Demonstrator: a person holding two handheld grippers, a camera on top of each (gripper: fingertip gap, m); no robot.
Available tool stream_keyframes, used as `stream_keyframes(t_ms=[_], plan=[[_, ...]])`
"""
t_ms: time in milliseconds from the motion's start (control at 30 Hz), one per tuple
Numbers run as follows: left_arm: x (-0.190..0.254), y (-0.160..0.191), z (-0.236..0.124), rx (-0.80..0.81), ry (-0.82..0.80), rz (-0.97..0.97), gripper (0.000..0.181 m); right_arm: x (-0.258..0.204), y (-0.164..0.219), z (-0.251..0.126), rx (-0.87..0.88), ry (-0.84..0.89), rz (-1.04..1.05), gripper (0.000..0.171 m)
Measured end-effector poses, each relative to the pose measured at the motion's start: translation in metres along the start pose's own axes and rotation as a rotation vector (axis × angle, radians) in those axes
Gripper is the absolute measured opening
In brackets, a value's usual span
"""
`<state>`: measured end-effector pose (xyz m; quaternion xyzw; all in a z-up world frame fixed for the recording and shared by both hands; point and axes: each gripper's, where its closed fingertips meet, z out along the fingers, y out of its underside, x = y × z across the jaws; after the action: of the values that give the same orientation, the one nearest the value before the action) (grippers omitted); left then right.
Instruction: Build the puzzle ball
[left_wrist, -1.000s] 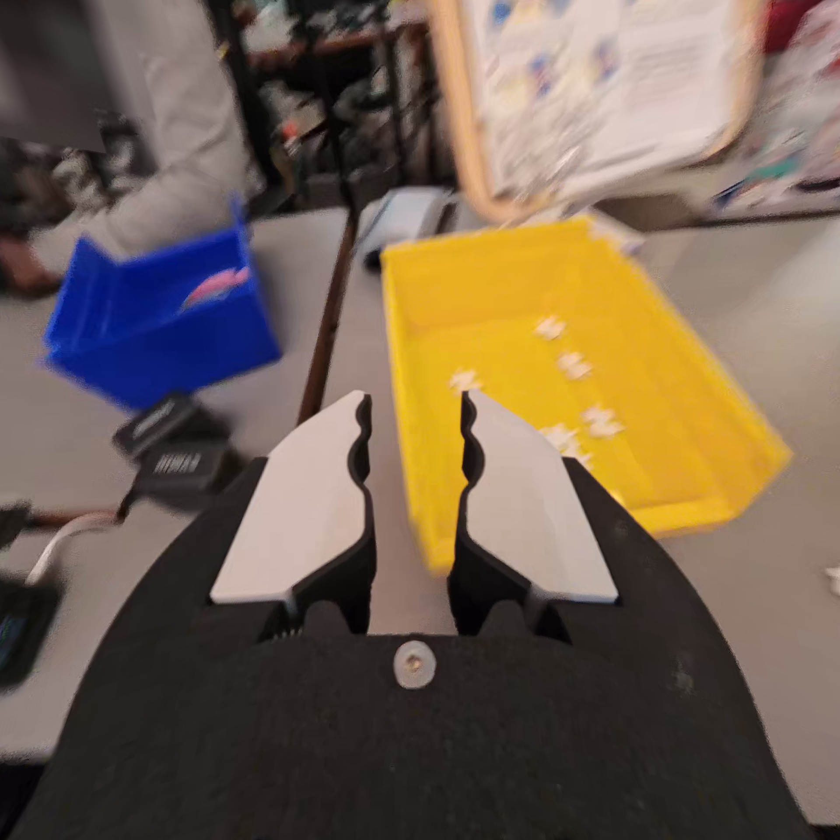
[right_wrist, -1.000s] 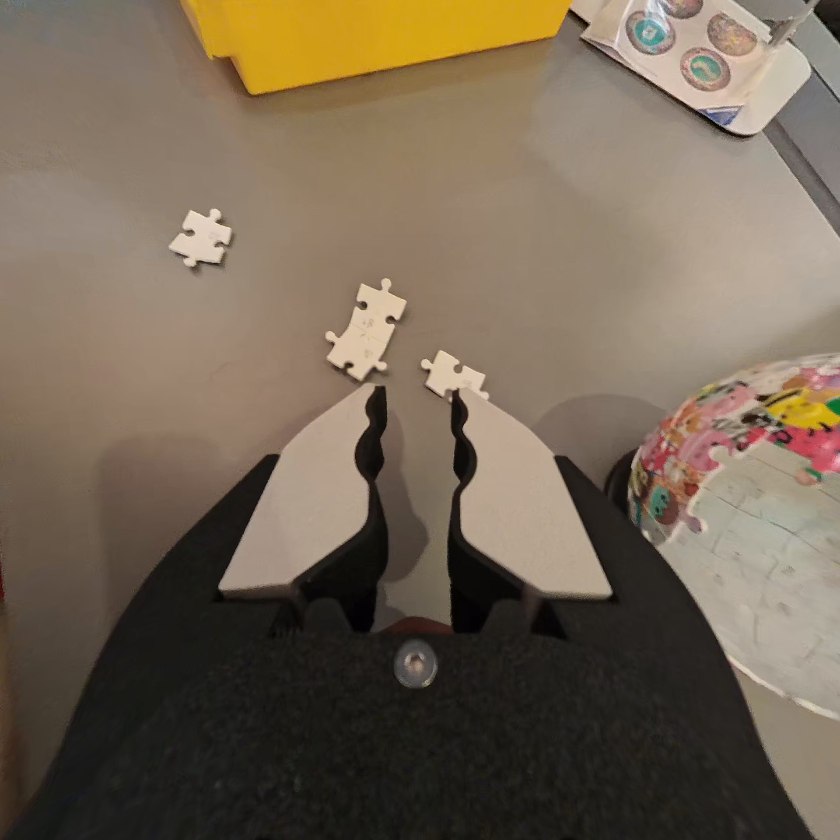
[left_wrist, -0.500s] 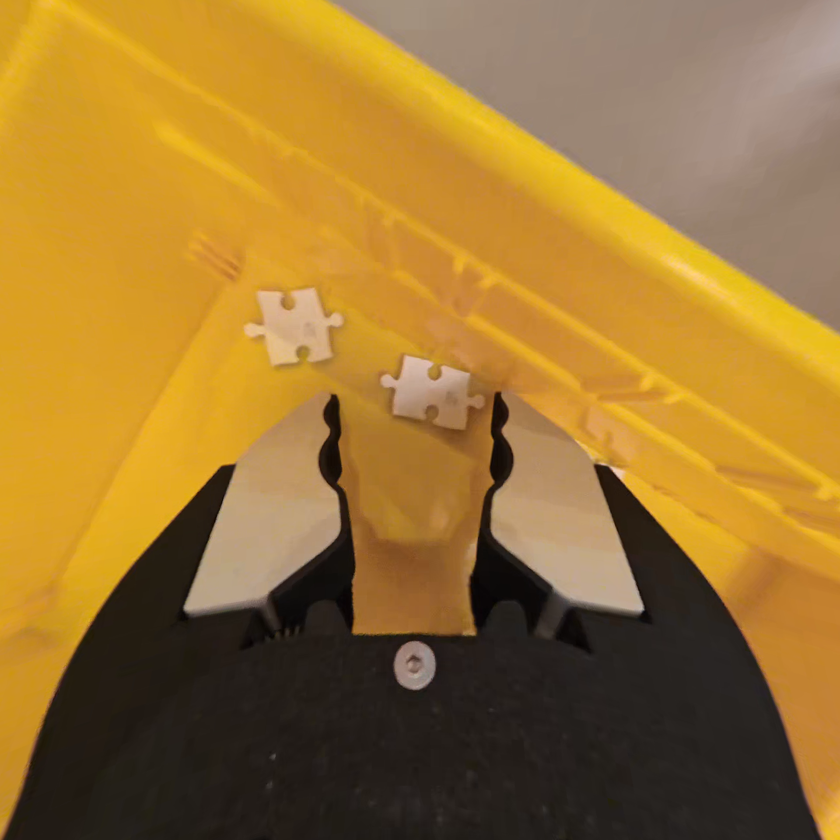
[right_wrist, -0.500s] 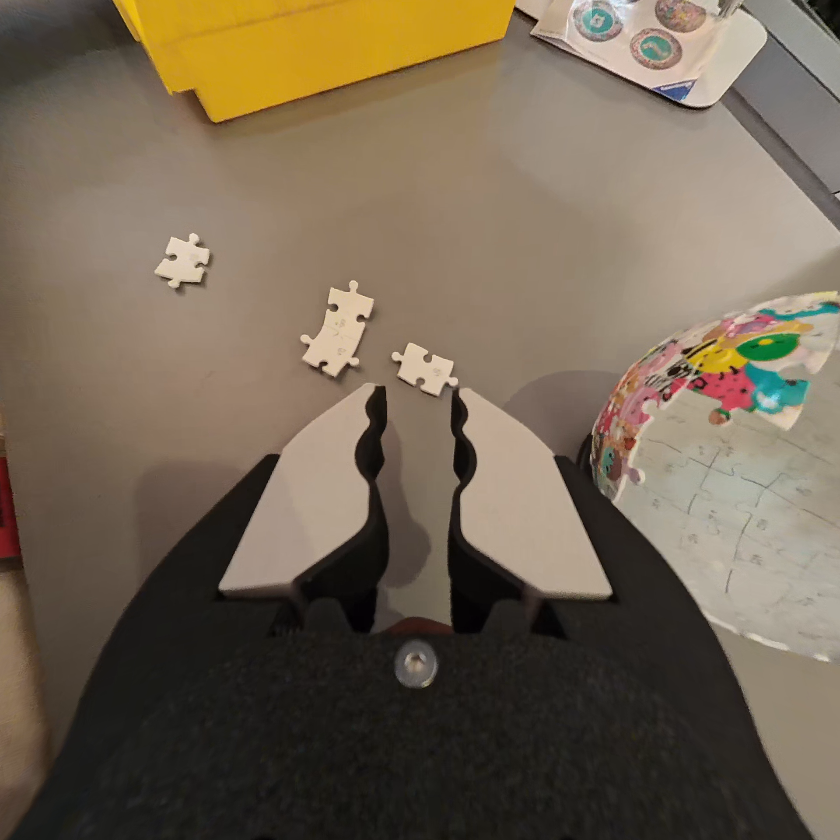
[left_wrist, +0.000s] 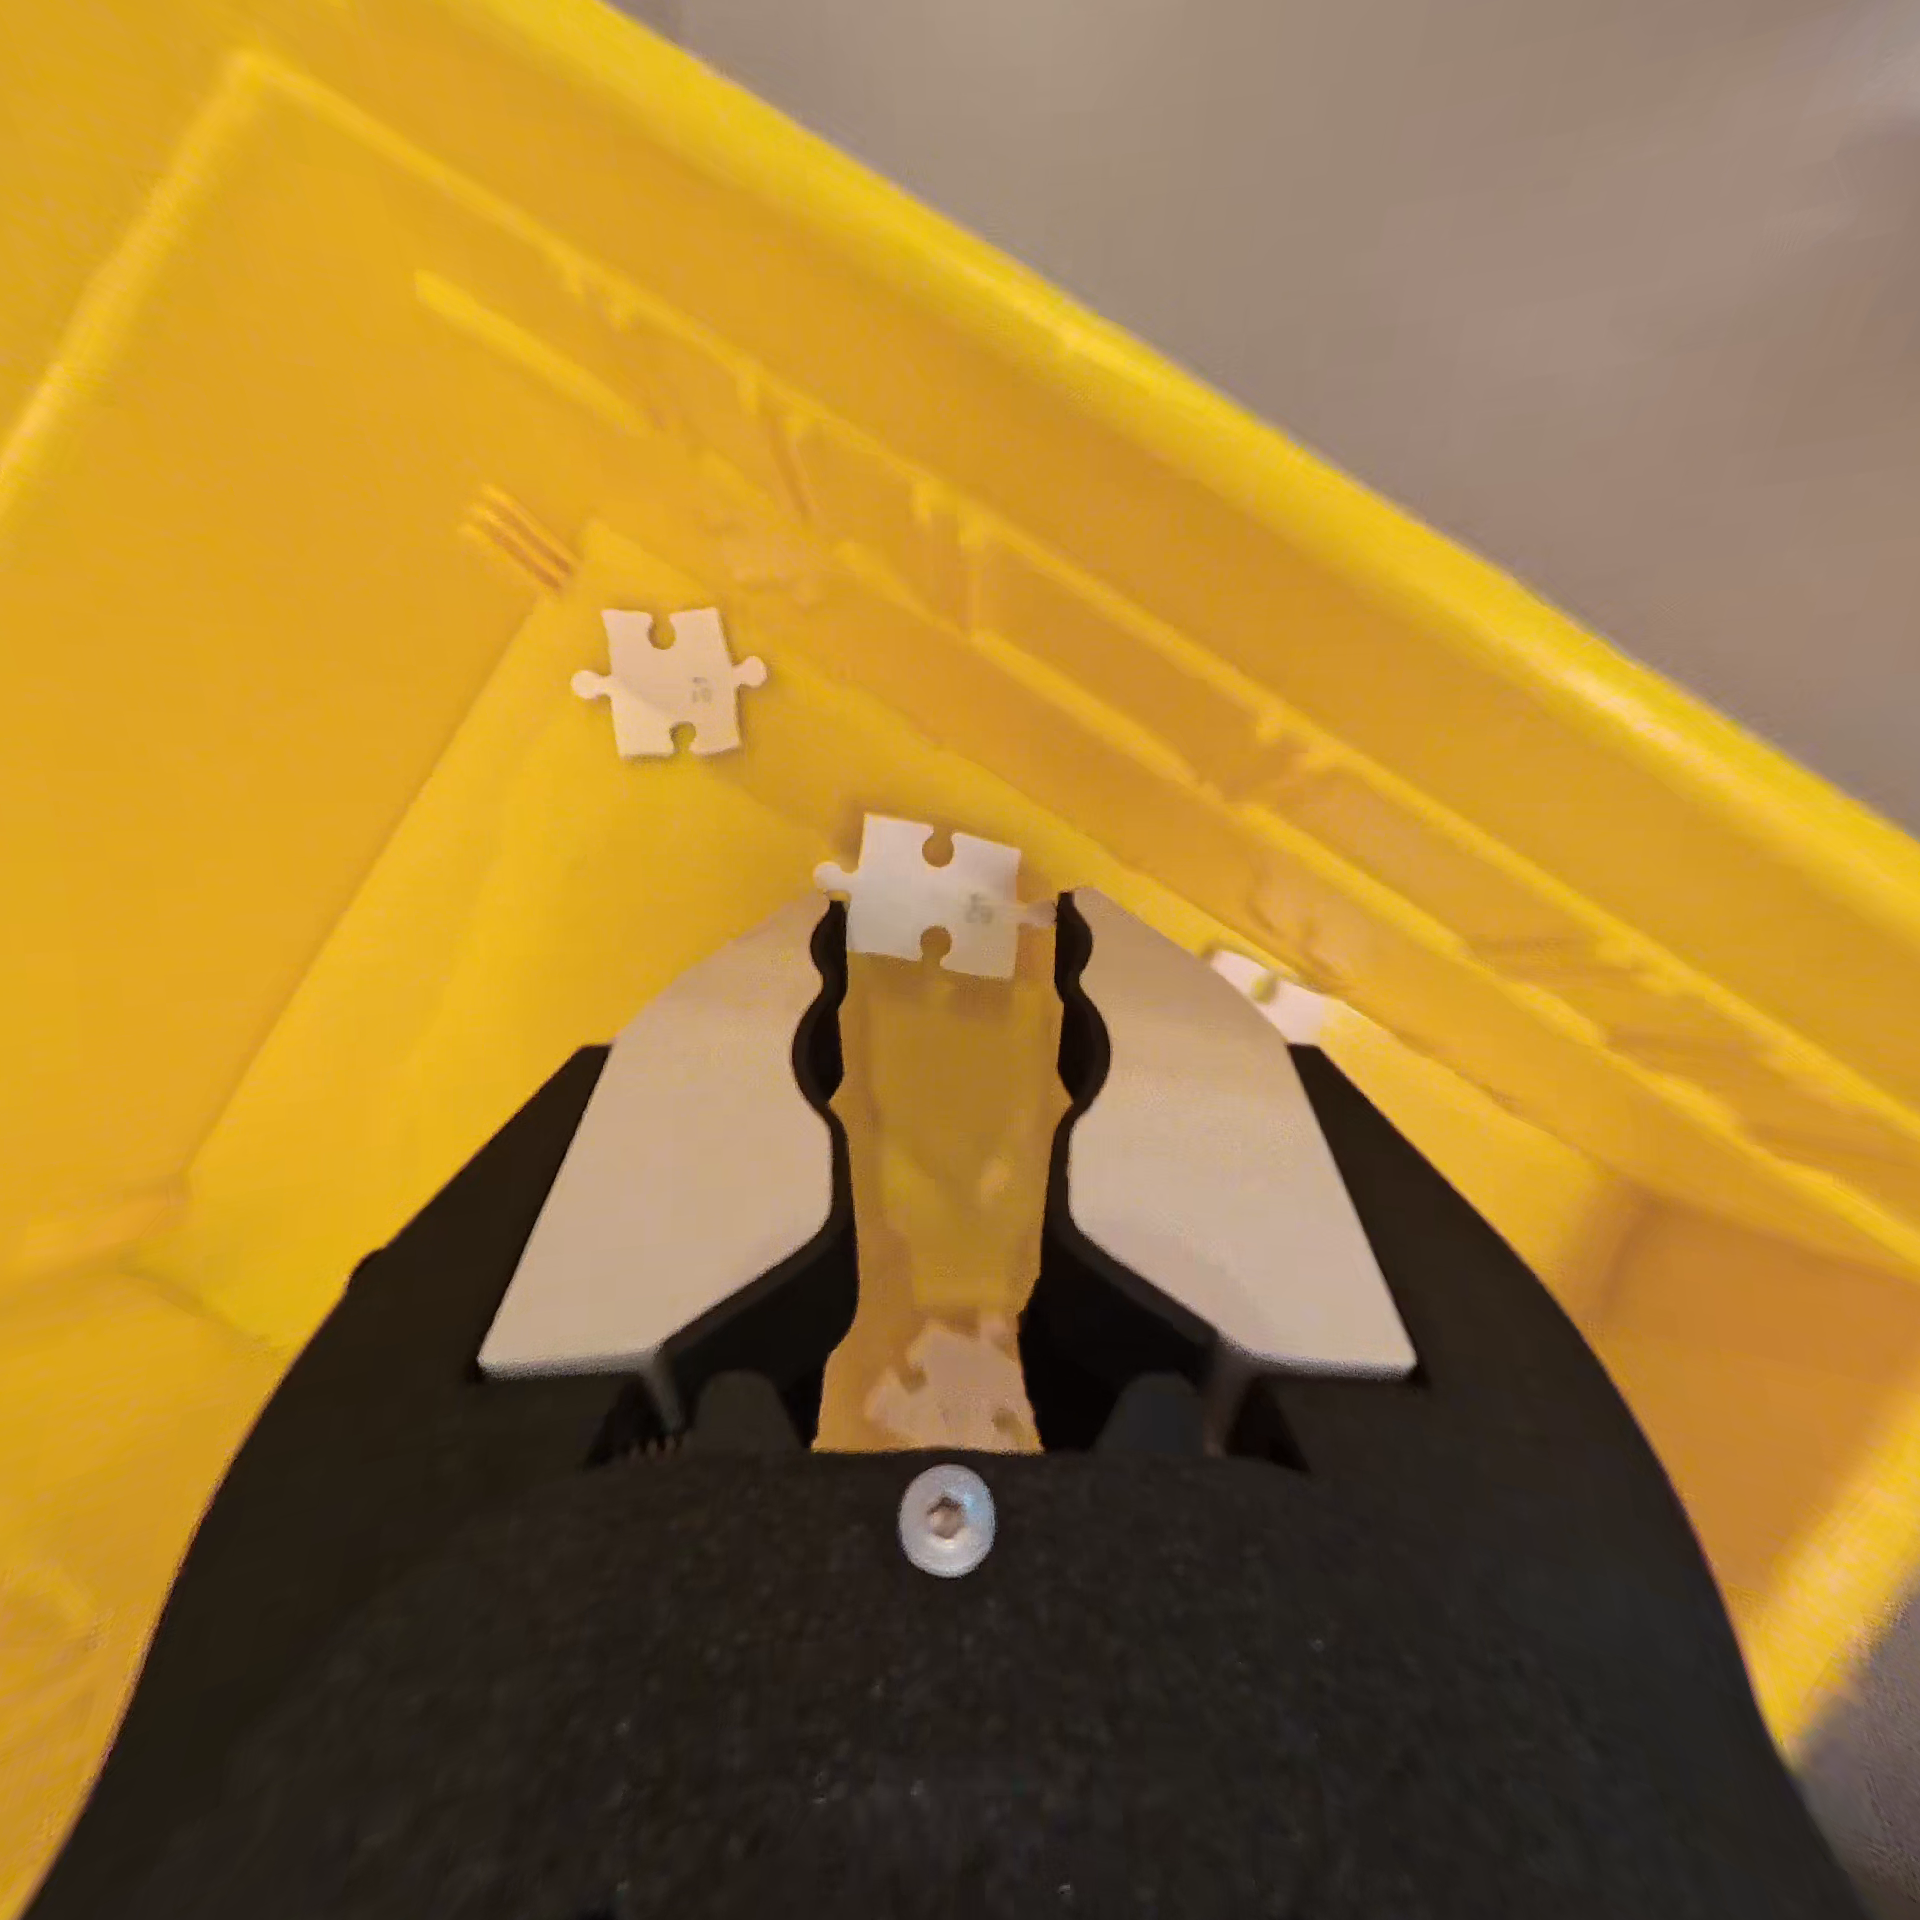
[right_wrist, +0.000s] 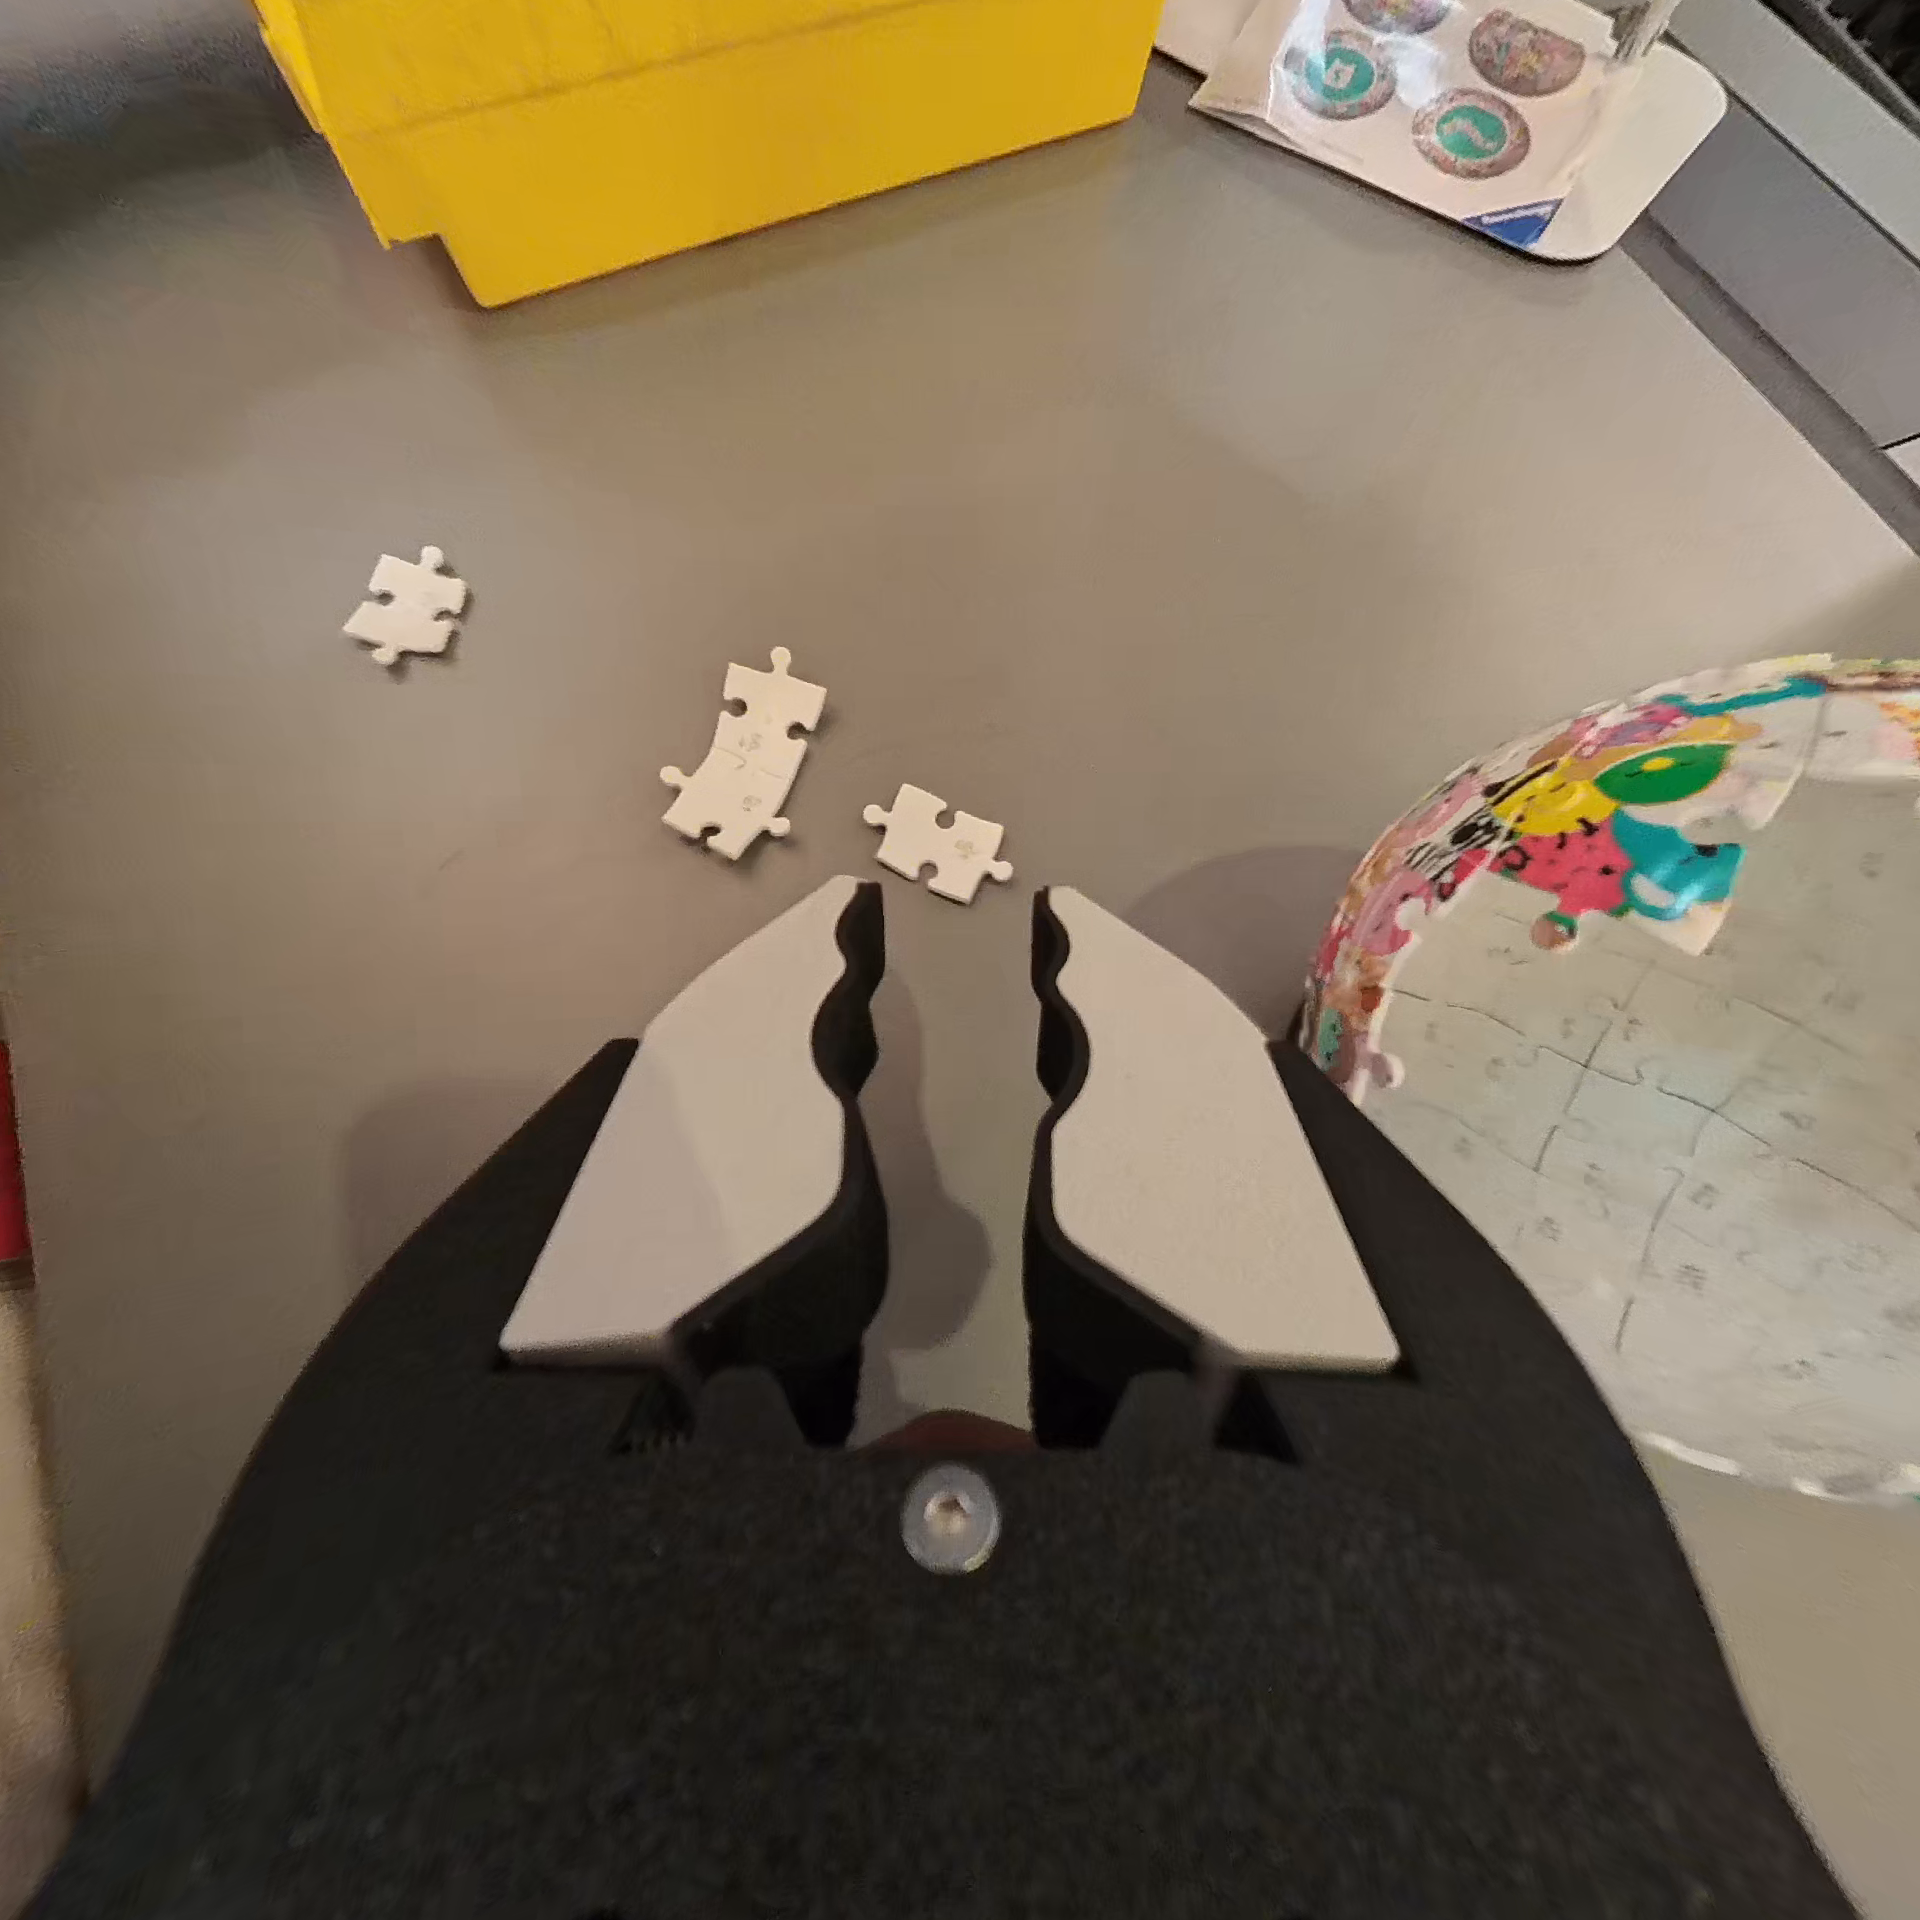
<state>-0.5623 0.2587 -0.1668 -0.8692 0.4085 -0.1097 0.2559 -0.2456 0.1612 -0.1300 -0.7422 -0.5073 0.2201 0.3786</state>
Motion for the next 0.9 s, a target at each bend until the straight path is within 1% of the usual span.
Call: stream_keyframes(t_ms=[67, 100, 167, 233, 267, 333, 400, 433, 500, 600, 700, 800, 900], plan=[[0.017, -0.004, -0.037, 0.044, -0.007, -0.010, 0.038, -0.003, 0.001, -0.001, -0.002, -0.005, -0.011, 0.027], [0.032, -0.008, -0.059, 0.082, -0.010, 0.000, 0.038, -0.004, 0.002, -0.002, -0.001, 0.000, -0.026, 0.027], [0.077, -0.014, -0.098, 0.144, 0.003, 0.044, 0.038, -0.005, 0.005, -0.004, 0.005, 0.008, -0.047, 0.027], [0.134, -0.012, -0.114, 0.158, 0.050, 0.118, 0.038, -0.005, 0.009, -0.003, 0.008, 0.007, -0.041, 0.027], [0.166, -0.010, -0.113, 0.158, 0.097, 0.156, 0.038, -0.005, 0.012, -0.002, 0.007, 0.005, -0.032, 0.027], [0.224, -0.002, -0.096, 0.131, 0.197, 0.219, 0.038, -0.004, 0.015, -0.001, 0.010, -0.005, -0.011, 0.027], [0.259, 0.010, -0.070, 0.058, 0.239, 0.267, 0.038, -0.005, 0.016, -0.001, 0.014, -0.010, -0.007, 0.027], [0.266, 0.016, -0.057, 0.023, 0.236, 0.290, 0.038, -0.005, 0.016, -0.002, 0.018, -0.007, -0.011, 0.027], [0.268, 0.027, -0.035, -0.036, 0.235, 0.293, 0.038, -0.006, 0.017, -0.003, 0.022, -0.005, -0.015, 0.027], [0.275, 0.033, -0.021, -0.060, 0.303, 0.285, 0.038, -0.008, 0.018, -0.006, 0.027, -0.005, -0.013, 0.027], [0.267, 0.045, -0.006, -0.142, 0.260, 0.354, 0.038, -0.009, 0.019, -0.008, 0.035, -0.001, -0.010, 0.027], [0.267, 0.036, 0.003, -0.145, 0.273, 0.367, 0.038, -0.009, 0.022, -0.009, 0.033, 0.003, -0.004, 0.027], [0.263, 0.020, 0.015, -0.152, 0.236, 0.402, 0.038, -0.007, 0.023, -0.014, 0.038, 0.017, -0.001, 0.027]])
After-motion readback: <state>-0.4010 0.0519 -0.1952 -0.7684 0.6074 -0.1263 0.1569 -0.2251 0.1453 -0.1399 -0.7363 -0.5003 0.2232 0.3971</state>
